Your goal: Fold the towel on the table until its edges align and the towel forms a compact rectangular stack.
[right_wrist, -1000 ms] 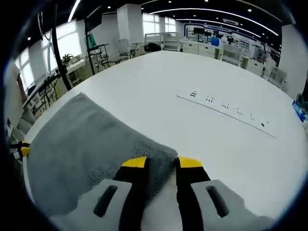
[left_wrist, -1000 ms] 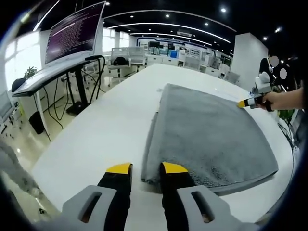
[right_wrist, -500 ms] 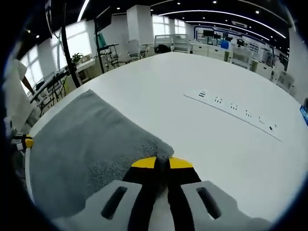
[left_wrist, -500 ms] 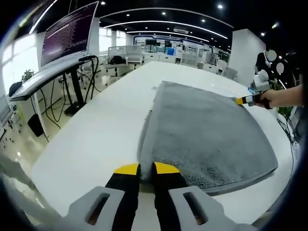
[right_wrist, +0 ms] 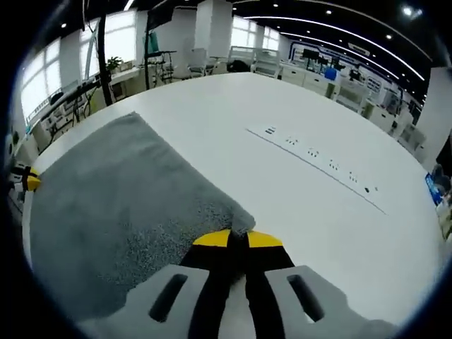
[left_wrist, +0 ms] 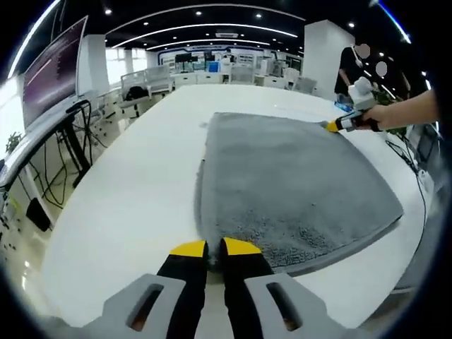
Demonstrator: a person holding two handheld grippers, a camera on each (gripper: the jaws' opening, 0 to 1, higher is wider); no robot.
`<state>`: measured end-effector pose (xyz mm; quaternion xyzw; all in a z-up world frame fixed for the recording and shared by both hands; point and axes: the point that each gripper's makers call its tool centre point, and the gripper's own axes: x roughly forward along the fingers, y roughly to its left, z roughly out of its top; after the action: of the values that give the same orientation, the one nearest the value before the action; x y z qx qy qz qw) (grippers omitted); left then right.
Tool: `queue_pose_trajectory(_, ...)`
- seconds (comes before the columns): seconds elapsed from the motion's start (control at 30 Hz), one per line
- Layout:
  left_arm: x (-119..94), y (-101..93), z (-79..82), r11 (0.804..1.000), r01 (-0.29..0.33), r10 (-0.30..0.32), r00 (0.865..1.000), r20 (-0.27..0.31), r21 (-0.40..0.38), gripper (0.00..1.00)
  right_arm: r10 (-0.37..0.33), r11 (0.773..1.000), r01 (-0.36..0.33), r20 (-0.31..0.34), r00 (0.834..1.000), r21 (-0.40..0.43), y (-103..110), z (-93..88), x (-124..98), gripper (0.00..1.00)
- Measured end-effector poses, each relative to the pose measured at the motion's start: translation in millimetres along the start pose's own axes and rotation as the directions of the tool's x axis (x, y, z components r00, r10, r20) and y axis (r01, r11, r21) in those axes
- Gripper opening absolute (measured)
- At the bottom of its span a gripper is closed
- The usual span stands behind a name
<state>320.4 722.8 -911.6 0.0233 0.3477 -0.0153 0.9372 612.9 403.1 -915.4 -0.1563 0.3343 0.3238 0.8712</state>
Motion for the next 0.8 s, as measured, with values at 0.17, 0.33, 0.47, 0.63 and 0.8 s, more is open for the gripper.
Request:
queue_pose_trajectory(0.17,7.5,-26.5,5.2,0.997,0.052,-0.051,0.999,-0.013,0.062,0.07,-0.034,0.999,0.034,-0.010,0.999,0.011,-25.9,-15.8,-15.2,0.04)
queue_pose_trajectory(0.33,9.1,-70.5,12.7,0.986,0.121,-0.118,0.993,-0.030,0.117,0.07,-0.070,0.997,0.070,-0.016,0.997,0.041,-57.8,-32.5,-27.5,0.04)
queue_pose_trajectory(0.47,9.4,-100.6,15.6,0.970,0.168,-0.163,0.986,-0.044,0.175,0.07,-0.110,0.989,0.111,-0.015,0.994,0.095,-69.6,-45.4,-48.2,0.04)
queue_pose_trajectory(0.63,10.2,-128.8,15.7,0.964,0.198,-0.192,0.980,-0.051,0.180,0.07,-0.137,0.981,0.136,-0.008,0.991,0.139,-83.3,-59.8,-69.0,0.04)
queue_pose_trajectory(0.8,11.0,-156.9,17.4,0.949,0.224,-0.216,0.975,-0.059,0.220,0.07,-0.151,0.982,0.152,-0.023,0.988,0.114,-102.4,-70.3,-83.5,0.04)
